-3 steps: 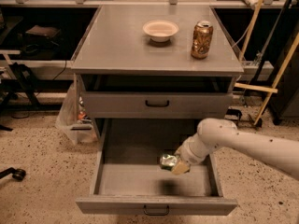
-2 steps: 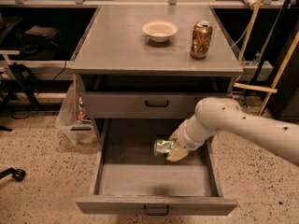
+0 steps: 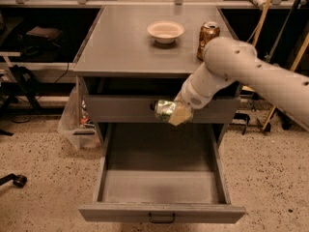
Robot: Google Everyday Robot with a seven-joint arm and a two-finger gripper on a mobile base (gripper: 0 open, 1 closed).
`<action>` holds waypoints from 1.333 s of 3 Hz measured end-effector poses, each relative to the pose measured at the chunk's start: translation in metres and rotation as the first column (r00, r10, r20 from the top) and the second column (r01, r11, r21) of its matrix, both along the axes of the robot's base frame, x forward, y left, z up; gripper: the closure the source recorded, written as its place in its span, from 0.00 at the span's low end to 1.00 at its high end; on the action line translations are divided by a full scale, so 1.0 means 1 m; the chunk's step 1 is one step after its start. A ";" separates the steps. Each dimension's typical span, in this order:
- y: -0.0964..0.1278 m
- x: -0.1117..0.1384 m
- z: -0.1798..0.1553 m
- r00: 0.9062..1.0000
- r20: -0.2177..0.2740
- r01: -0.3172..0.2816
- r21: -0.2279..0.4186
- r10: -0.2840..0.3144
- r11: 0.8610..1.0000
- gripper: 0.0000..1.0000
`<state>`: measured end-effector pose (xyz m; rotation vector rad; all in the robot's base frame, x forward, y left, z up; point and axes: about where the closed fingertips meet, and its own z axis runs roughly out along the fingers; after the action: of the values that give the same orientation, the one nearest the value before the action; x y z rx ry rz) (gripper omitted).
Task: Pick green can from middle drawer and place on counter
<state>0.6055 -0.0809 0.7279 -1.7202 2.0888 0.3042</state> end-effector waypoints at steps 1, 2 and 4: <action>-0.018 0.040 0.056 0.995 0.017 0.103 0.041 -0.103 0.994 1.00; -0.026 0.059 0.091 0.988 0.081 0.127 0.074 -0.133 0.989 1.00; -0.018 0.063 0.105 0.993 0.082 0.077 0.085 -0.084 0.993 1.00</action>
Offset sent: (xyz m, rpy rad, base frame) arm 0.0342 -0.0160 0.0484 0.0346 -0.0135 -0.0913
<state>0.6684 -0.0989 0.8326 -1.5699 2.0494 0.2835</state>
